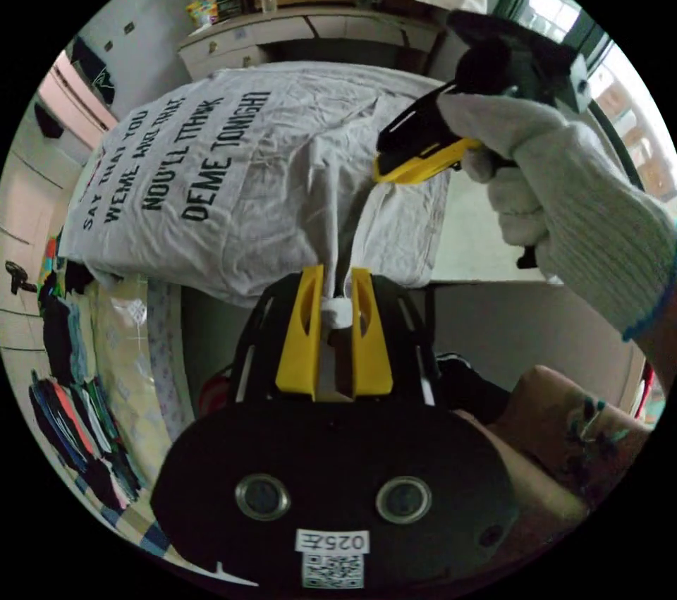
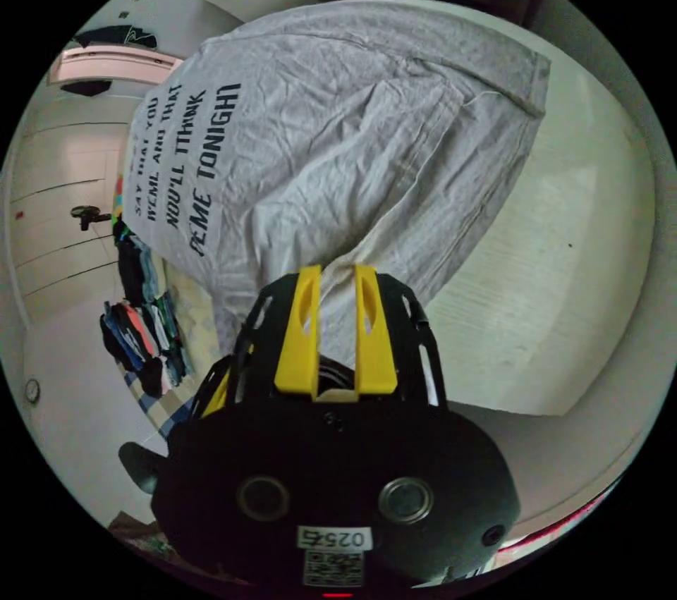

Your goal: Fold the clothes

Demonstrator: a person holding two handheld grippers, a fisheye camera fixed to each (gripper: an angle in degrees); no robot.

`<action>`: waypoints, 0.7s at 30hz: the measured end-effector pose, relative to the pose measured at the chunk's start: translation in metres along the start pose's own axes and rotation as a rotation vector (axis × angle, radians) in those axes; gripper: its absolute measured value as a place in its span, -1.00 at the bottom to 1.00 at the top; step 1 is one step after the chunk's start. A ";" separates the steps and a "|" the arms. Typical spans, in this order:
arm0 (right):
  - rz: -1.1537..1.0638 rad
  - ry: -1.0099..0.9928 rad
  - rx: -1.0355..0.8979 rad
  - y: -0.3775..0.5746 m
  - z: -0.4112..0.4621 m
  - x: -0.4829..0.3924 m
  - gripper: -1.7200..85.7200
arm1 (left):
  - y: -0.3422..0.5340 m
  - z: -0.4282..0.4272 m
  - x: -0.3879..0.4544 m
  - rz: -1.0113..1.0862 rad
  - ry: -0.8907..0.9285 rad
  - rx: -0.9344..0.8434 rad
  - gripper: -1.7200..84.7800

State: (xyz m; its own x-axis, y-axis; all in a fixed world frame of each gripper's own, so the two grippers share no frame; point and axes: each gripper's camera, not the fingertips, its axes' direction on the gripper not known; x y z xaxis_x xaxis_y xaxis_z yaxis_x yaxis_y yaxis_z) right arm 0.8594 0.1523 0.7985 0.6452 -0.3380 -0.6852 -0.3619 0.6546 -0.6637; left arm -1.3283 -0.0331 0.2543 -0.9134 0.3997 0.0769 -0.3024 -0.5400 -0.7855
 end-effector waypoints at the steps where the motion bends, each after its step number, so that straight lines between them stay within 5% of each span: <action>1: 0.005 0.025 0.001 -0.001 0.001 -0.002 -0.86 | -0.003 0.008 0.000 -0.002 -0.004 -0.022 -0.90; 13: -0.016 -0.130 0.061 0.029 -0.033 0.030 -0.98 | 0.009 0.008 0.032 0.140 -0.187 0.017 -0.99; 21: 0.015 -0.124 0.043 0.036 -0.038 0.055 -0.98 | 0.022 0.025 0.038 0.226 -0.091 0.019 -0.97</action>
State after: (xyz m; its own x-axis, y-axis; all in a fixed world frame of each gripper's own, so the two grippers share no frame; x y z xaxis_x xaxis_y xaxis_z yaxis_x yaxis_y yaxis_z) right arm 0.8561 0.1315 0.7257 0.7191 -0.2437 -0.6508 -0.3448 0.6880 -0.6385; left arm -1.3770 -0.0482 0.2548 -0.9789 0.1994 -0.0442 -0.0916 -0.6221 -0.7776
